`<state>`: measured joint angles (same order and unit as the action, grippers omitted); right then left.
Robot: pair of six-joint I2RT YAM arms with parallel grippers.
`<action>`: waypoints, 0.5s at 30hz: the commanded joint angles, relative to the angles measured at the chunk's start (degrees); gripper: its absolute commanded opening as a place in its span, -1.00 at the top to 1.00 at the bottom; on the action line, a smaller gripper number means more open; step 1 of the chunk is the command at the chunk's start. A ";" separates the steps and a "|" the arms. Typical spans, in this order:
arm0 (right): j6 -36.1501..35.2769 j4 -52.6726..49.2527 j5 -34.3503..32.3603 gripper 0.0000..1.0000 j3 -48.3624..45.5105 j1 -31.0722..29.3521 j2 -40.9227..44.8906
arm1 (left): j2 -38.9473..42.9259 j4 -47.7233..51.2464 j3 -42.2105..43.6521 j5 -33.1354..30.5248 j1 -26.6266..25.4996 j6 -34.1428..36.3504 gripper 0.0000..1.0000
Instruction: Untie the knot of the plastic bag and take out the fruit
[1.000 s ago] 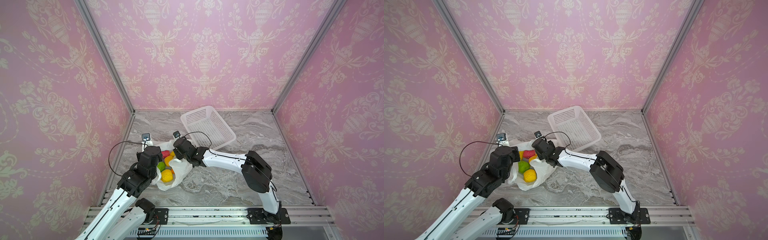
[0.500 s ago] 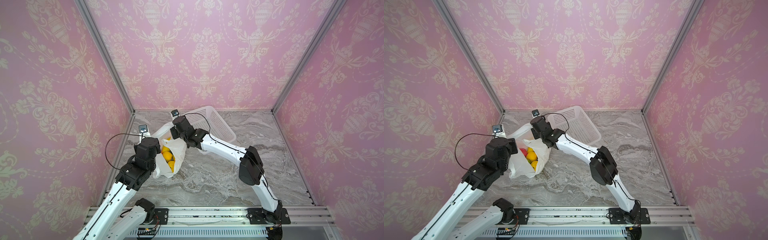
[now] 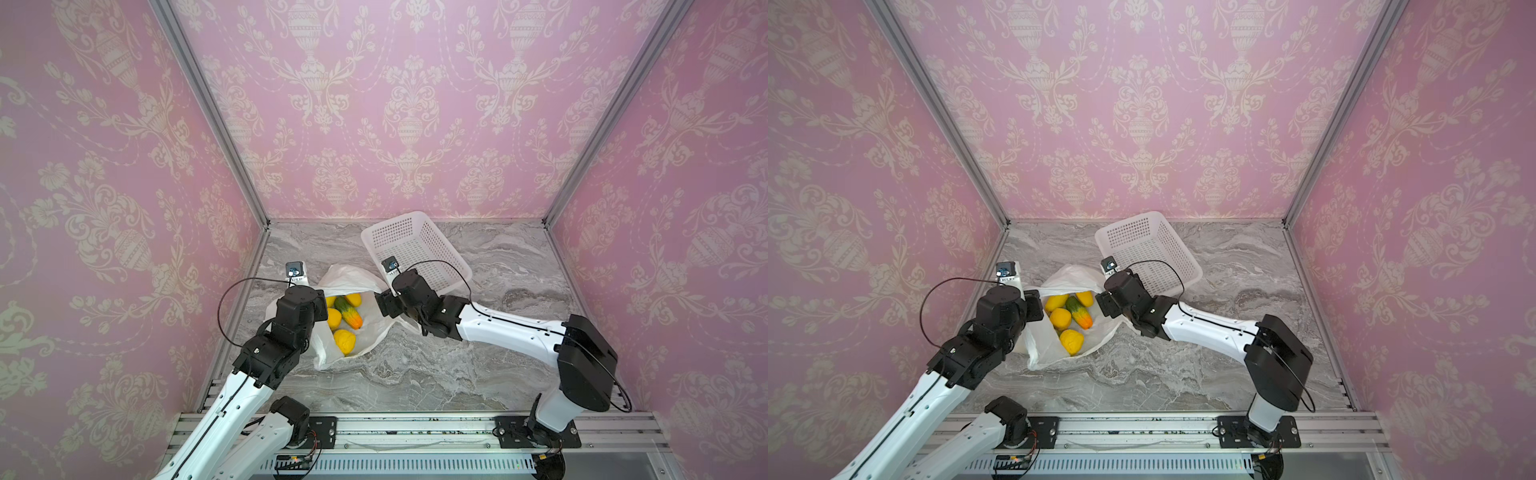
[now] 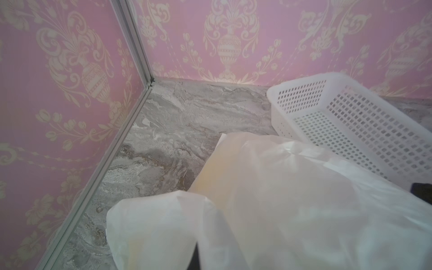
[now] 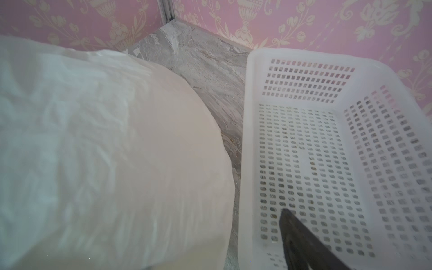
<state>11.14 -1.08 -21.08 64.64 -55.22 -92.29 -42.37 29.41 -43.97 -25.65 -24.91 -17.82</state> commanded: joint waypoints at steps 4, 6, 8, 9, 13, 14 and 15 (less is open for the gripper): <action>-1.92 -1.51 -8.90 -0.68 -12.24 -3.74 18.38 | 1.20 -2.12 4.56 6.57 0.29 -0.66 1.00; -3.71 -2.07 -9.52 -0.67 -14.17 -5.98 24.60 | 1.51 -1.61 5.00 5.75 0.30 -0.45 1.00; -5.51 -1.92 -10.12 -0.64 -15.17 -9.45 29.30 | 2.40 -1.41 5.73 3.92 0.30 -0.36 1.00; -6.33 -1.73 -10.37 -0.62 -15.33 -11.39 30.93 | 3.08 -1.53 6.20 2.94 0.30 -0.23 1.00; -8.19 0.09 -10.93 -0.49 -14.88 -18.14 30.12 | 4.42 -1.80 7.38 1.89 0.38 -0.11 1.00; -8.13 0.58 -10.56 -0.47 -14.49 -19.22 28.45 | 4.26 -1.75 7.54 1.85 0.38 -0.11 1.00; -7.91 1.23 -9.43 -0.44 -13.93 -20.23 26.04 | 3.94 -1.80 7.61 1.56 0.39 -0.03 1.00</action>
<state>5.17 -0.32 -30.37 50.41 -73.34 -61.04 -38.35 27.90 -37.21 -22.06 -24.91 -17.96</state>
